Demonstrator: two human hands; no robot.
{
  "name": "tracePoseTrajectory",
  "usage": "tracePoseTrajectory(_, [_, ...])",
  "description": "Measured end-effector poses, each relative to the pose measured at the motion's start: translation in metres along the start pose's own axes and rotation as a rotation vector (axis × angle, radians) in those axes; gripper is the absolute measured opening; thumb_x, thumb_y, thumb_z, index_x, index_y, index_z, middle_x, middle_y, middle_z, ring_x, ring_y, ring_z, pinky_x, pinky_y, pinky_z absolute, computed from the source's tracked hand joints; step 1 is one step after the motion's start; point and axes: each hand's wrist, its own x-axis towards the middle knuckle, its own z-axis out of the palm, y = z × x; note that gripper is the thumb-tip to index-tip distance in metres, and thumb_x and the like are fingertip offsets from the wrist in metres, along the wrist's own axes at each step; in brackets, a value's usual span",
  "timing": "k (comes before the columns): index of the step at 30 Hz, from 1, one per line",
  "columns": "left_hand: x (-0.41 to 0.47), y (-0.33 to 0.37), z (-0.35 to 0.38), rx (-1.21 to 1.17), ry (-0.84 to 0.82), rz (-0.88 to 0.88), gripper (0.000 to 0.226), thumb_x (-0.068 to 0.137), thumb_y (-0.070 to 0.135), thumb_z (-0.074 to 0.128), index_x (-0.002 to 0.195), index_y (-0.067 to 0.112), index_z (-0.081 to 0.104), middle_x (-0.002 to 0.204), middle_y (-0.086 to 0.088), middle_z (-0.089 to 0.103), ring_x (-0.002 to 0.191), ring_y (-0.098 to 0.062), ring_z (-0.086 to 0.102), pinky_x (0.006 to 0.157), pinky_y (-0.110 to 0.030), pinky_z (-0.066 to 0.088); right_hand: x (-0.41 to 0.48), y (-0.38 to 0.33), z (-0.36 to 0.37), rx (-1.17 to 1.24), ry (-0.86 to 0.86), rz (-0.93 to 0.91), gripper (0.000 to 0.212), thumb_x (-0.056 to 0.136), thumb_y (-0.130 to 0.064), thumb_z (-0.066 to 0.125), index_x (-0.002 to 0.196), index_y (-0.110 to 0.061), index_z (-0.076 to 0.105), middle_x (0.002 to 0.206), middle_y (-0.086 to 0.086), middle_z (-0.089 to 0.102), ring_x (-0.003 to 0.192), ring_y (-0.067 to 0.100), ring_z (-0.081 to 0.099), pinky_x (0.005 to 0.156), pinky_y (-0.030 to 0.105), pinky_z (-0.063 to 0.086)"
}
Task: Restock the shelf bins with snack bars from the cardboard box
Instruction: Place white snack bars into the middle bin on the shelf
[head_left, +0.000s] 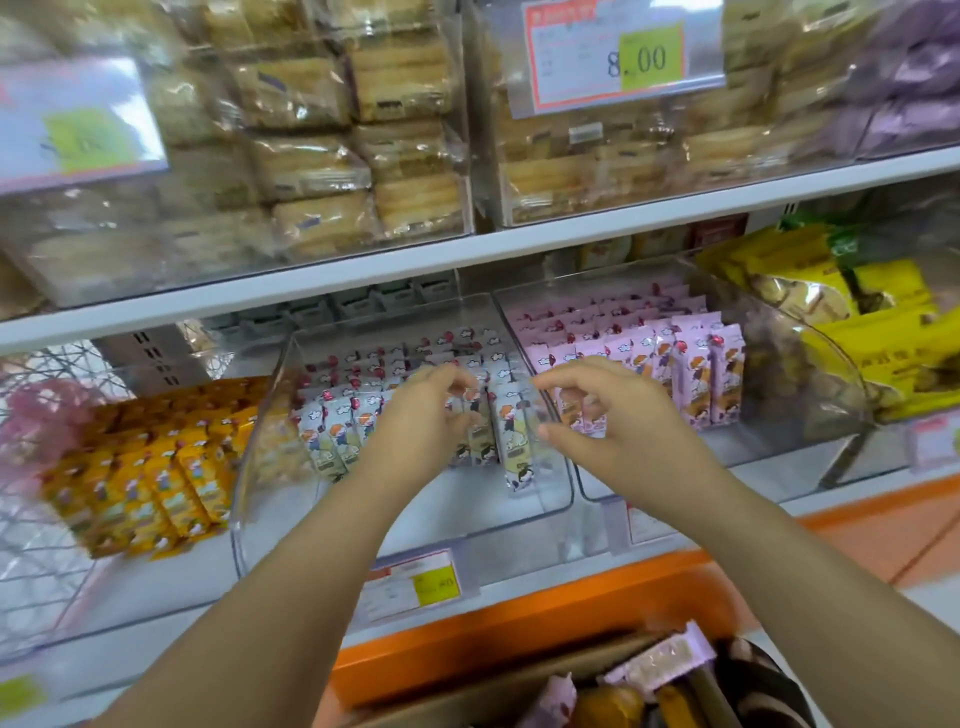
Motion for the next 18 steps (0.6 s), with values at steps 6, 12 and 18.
tracePoseTrajectory(6, [-0.068, -0.035, -0.069, 0.075, 0.248, 0.089, 0.018, 0.091, 0.010, 0.060, 0.106, 0.018, 0.066, 0.105, 0.004, 0.064, 0.091, -0.013, 0.062, 0.083, -0.032, 0.051, 0.008, -0.042, 0.043, 0.083, -0.153, -0.041, 0.029, 0.088, -0.019, 0.066, 0.117, -0.023, 0.064, 0.098, -0.019, 0.058, 0.084, -0.006, 0.055, 0.077, 0.005, 0.042])
tracePoseTrajectory(12, [-0.105, -0.087, -0.109, 0.154, 0.313, 0.054, 0.017, 0.090, 0.008, 0.062, 0.103, 0.017, 0.068, 0.098, 0.009, 0.059, 0.088, -0.006, 0.054, 0.078, -0.017, 0.040, 0.025, -0.077, 0.109, 0.091, -0.549, 0.054, 0.034, 0.093, -0.022, 0.059, 0.128, -0.021, 0.057, 0.127, -0.004, 0.056, 0.096, 0.011, 0.059, 0.085, 0.024, 0.048])
tracePoseTrajectory(18, [-0.121, -0.115, -0.105, 0.078, 0.262, 0.044, 0.019, 0.091, 0.010, 0.060, 0.106, 0.020, 0.067, 0.097, 0.017, 0.053, 0.088, 0.001, 0.050, 0.074, -0.001, 0.035, 0.053, -0.096, 0.161, -0.177, -0.909, 0.027, 0.040, 0.099, -0.003, 0.037, 0.132, -0.015, 0.055, 0.107, -0.001, 0.047, 0.077, 0.007, 0.047, 0.047, 0.002, 0.032])
